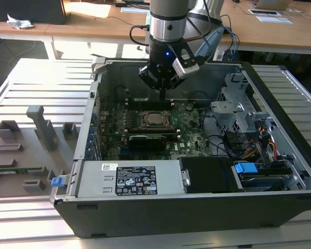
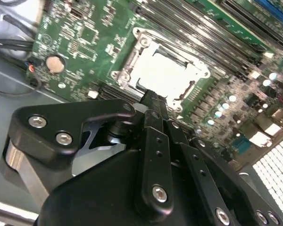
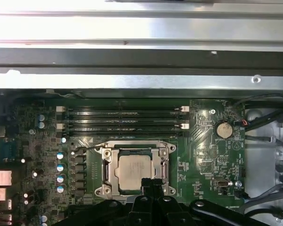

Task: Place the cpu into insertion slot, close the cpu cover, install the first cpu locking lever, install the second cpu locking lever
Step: 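Install the first cpu locking lever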

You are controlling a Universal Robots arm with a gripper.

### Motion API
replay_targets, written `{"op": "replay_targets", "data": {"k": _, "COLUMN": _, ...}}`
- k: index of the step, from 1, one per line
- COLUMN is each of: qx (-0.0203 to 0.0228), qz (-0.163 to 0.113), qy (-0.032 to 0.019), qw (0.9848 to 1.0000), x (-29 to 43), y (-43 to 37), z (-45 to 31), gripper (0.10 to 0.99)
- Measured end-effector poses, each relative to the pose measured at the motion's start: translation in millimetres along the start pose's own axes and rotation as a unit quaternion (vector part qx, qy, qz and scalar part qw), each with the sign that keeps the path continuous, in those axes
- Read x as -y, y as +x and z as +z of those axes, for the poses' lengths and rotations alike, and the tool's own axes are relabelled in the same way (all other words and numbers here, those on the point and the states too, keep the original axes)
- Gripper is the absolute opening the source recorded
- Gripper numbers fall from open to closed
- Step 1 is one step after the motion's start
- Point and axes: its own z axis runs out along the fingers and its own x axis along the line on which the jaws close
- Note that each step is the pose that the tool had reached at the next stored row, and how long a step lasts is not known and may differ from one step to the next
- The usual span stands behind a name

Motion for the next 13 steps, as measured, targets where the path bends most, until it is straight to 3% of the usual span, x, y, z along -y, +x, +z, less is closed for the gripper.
{"op": "replay_targets", "data": {"k": 5, "qx": 0.0000, "qz": 0.000, "qy": 0.0000, "qw": 1.0000, "x": 0.3, "y": 17.9, "z": -0.7, "gripper": 0.106}}
{"op": "replay_targets", "data": {"k": 13, "qx": 0.0000, "qz": 0.000, "qy": 0.0000, "qw": 1.0000, "x": 0.6, "y": 38.1, "z": -1.4, "gripper": 0.106}}
